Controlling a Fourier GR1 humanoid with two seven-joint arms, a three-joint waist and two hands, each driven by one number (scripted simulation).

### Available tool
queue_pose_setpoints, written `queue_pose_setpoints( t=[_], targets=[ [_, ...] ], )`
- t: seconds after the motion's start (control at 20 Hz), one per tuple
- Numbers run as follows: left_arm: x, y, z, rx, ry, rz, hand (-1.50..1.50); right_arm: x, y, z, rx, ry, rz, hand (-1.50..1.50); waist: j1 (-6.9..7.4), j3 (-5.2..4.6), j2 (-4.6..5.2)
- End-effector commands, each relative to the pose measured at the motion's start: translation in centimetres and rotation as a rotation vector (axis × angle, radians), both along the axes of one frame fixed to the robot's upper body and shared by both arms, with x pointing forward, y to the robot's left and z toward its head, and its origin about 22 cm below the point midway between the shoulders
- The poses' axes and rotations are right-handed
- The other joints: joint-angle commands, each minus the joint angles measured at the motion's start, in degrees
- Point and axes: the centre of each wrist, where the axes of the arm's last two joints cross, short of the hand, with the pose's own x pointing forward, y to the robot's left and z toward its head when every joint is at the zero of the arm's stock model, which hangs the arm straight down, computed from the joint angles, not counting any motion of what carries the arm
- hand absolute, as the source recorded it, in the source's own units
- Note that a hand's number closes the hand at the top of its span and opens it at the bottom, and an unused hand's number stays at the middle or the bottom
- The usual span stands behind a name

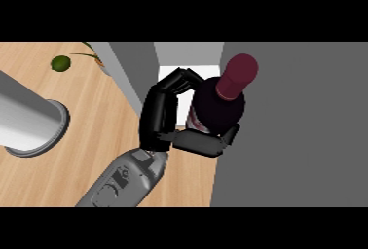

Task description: Pick up the wine, place it into the cabinet and close the cabinet

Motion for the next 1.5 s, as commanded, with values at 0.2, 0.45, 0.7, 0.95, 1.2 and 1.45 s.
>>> queue_pose_setpoints(
  t=[0.2, 0.45, 0.7, 0.95, 1.2, 1.45],
  targets=[
    [-0.6, -0.6, -1.4, -0.062, 0.03, 0.015, 1.5, -1.7, -0.7, 2.2, 0.038, -0.04, 0.023, -1.5, 0.18, -0.03, -0.01],
    [1.4, 0.0, -3.7, -0.079, 0.042, 0.077, 1.5, -2.0, -0.6, 1.5, 0.029, -0.04, 0.044, -1.5, -0.21, -0.01, 0.08],
    [1.3, -0.1, -6.5, 0.031, 0.031, 0.077, 1.5, -0.5, 0.5, 2.1, 0.025, -0.043, 0.038, -1.5, 0.27, -0.04, 0.05],
    [3.4, 0.8, -7.2, 0.077, 0.004, 0.123, 1.5, -2.1, 0.0, 1.8, 0.037, -0.044, 0.033, -1.5, -0.12, -0.03, 0.05],
    [3.2, 1.2, -7.8, 0.07, -0.006, 0.138, 1.5, -2.8, -0.8, 2.8, 0.019, -0.028, 0.053, -1.5, 0.09, -0.03, -0.05],
    [5.9, 2.3, -8.1, 0.038, 0.012, 0.173, 1.5, -1.8, -1.2, 1.9, 0.029, -0.041, 0.03, -1.5, -0.14, -0.02, 0.08]
  ],
)
